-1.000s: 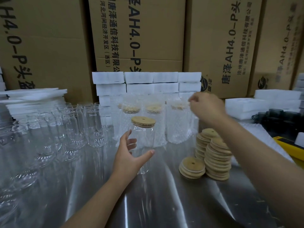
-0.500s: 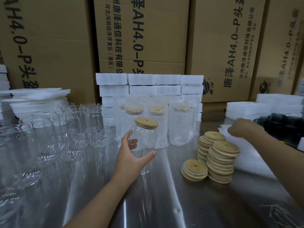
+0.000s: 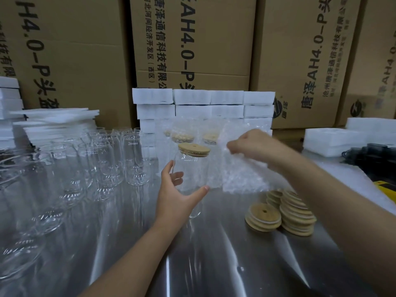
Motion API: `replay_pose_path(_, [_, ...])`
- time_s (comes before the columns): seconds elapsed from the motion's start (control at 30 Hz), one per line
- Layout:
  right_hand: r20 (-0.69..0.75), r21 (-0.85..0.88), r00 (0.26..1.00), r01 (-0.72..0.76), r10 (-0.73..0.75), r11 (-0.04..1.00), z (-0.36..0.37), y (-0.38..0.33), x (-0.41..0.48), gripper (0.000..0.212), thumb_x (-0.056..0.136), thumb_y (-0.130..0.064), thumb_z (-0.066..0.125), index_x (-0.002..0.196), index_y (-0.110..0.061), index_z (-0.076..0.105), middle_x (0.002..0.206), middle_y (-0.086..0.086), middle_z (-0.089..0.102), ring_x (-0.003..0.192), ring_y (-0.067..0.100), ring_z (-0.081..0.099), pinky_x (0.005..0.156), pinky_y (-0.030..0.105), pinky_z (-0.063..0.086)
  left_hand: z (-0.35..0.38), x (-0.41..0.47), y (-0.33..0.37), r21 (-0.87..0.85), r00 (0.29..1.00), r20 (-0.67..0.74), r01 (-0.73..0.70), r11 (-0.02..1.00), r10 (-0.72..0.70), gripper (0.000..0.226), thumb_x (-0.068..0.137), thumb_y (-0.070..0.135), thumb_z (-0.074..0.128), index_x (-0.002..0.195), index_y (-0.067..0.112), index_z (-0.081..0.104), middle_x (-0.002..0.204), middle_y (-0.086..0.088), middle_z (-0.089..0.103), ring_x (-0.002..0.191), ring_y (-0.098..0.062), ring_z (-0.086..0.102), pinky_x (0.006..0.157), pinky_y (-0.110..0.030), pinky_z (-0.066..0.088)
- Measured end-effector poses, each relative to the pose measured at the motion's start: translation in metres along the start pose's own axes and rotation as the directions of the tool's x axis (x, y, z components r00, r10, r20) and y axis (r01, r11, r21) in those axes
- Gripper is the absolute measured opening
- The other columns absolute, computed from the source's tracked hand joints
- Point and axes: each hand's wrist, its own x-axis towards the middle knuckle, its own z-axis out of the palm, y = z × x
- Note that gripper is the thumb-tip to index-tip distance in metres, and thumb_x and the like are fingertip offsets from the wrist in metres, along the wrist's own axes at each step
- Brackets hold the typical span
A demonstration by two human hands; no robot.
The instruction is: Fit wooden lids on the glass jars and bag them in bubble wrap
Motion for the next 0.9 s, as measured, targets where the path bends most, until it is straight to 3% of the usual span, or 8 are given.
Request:
replay_pose_path(0.2, [0.237,-0.057,0.971,-0.007,0.021,0.998,0.08,0.012,-0.006,0.025,0.083,-0.032,0.06,0.075,-0.009,0.066,0.059,0.003,0.059,0.051,0.013,0.052,0.047,0.02,0.037,-0.012,0.008,0.003,0.034,0.979,-0.202,0.017,0.999,-0.009,0.104,0.066,0.039,0.086,0.147,0.029,0.023,0.121,0.009,0.049,0.111,-0.011,0.051,0.088,-0.028,0.039])
replay_pose_path(0.3, [0.258,0.056,0.965,-0.061,0.044,0.997,0.106,0.025,-0.003,0.024,0.086,-0.028,0.058,0.084,-0.005,0.066,0.067,0.006,0.065,0.057,0.016,0.062,0.049,0.022,0.048,-0.017,0.011,0.004,-0.013,0.966,-0.256,0.042,0.999,-0.044,0.1,0.068,0.042,0.085,0.146,0.028,0.024,0.12,0.011,0.047,0.111,-0.01,0.05,0.089,-0.028,0.039])
replay_pose_path(0.37, [0.256,0.163,0.967,-0.056,0.013,0.985,0.117,0.033,-0.001,0.024,0.087,-0.022,0.058,0.085,0.0,0.067,0.075,0.011,0.07,0.072,0.023,0.069,0.067,0.029,0.058,-0.015,0.011,0.006,-0.076,0.964,-0.254,0.062,0.995,-0.079,0.097,0.069,0.041,0.084,0.146,0.028,0.026,0.121,0.009,0.049,0.113,-0.011,0.051,0.091,-0.03,0.041])
replay_pose_path(0.43, [0.259,0.177,0.965,0.004,-0.05,0.984,0.123,0.042,0.0,0.025,0.087,-0.024,0.059,0.087,-0.001,0.069,0.087,0.011,0.072,0.087,0.025,0.069,0.082,0.036,0.055,-0.012,0.01,0.007,-0.119,0.966,-0.239,0.072,0.99,-0.099,0.096,0.069,0.039,0.084,0.145,0.028,0.028,0.12,0.008,0.05,0.113,-0.011,0.052,0.091,-0.03,0.043])
replay_pose_path(0.57, [0.341,0.186,0.918,0.143,-0.201,0.972,0.12,0.054,-0.006,0.024,0.075,-0.045,0.071,0.086,-0.023,0.069,0.089,-0.008,0.071,0.083,0.005,0.064,0.076,0.021,0.05,-0.007,0.007,0.01,-0.158,0.971,-0.217,0.069,0.985,-0.103,0.094,0.069,0.038,0.085,0.144,0.028,0.029,0.117,0.011,0.052,0.11,-0.007,0.053,0.093,-0.03,0.044])
replay_pose_path(0.63, [0.419,0.163,0.874,0.197,-0.248,0.967,0.118,0.056,-0.01,0.035,0.063,-0.053,0.075,0.087,-0.029,0.065,0.091,-0.011,0.068,0.085,0.003,0.063,0.08,0.021,0.05,-0.007,0.006,0.011,-0.143,0.973,-0.213,0.058,0.988,-0.088,0.093,0.068,0.039,0.084,0.143,0.03,0.03,0.113,0.017,0.051,0.106,0.0,0.052,0.092,-0.03,0.044])
replay_pose_path(0.7, [0.468,0.085,0.839,0.27,-0.278,0.959,0.118,0.054,-0.013,0.039,0.057,-0.057,0.075,0.085,-0.034,0.059,0.089,-0.015,0.062,0.078,0.001,0.058,0.072,0.018,0.047,-0.006,0.004,0.013,-0.134,0.975,-0.207,0.05,0.99,-0.077,0.092,0.068,0.04,0.084,0.142,0.032,0.03,0.11,0.022,0.049,0.104,0.005,0.051,0.093,-0.03,0.044])
replay_pose_path(0.9, [0.418,0.058,0.838,0.361,-0.351,0.931,0.123,0.054,-0.017,0.023,0.072,-0.041,0.073,0.08,-0.032,0.053,0.084,-0.013,0.061,0.069,0.0,0.055,0.062,0.016,0.044,-0.006,0.001,0.019,-0.166,0.973,-0.21,0.061,0.984,-0.096,0.088,0.07,0.039,0.084,0.14,0.032,0.031,0.111,0.021,0.051,0.107,0.003,0.052,0.099,-0.038,0.047])
